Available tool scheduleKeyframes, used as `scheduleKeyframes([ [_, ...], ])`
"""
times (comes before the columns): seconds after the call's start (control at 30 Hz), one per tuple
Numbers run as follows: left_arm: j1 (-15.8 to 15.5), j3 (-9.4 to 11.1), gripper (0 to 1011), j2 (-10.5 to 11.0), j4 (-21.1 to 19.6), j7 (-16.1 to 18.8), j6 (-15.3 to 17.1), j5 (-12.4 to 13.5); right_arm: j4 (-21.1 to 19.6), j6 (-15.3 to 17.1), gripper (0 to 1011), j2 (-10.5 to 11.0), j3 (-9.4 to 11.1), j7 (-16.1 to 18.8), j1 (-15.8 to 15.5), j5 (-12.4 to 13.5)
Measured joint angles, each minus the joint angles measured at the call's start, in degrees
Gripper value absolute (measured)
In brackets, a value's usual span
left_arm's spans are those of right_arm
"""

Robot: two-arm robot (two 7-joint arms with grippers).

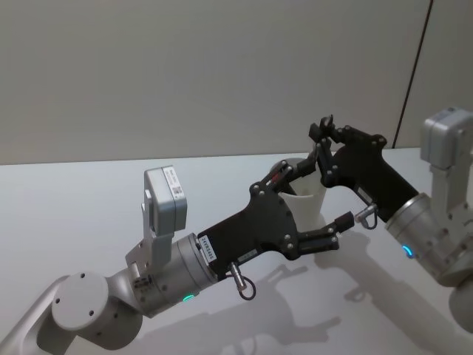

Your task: Place the pen into the pen holder.

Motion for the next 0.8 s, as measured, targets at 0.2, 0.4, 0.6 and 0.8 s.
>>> scheduleKeyframes([
  [0.2,0.0,0.0,1001,0.0,0.0,0.0,0.0,0.0,1.1,1.0,118,-0.8,-0.4,-0.4,0.5,-0.4],
  [0.4,0.0,0.0,1001,0.0,0.0,0.0,0.0,0.0,1.6,1.5,247,-1.2,-0.5,-0.7,0.7,-0.7],
  [0.6,0.0,0.0,1001,0.0,0.0,0.0,0.0,0.0,2.0,1.9,465,-1.5,-0.7,-0.8,0.9,-0.8],
  [0.8,0.0,0.0,1001,0.0,0.0,0.0,0.0,0.0,2.2,2.1,605,-1.7,-0.8,-0.9,1.0,-0.9],
])
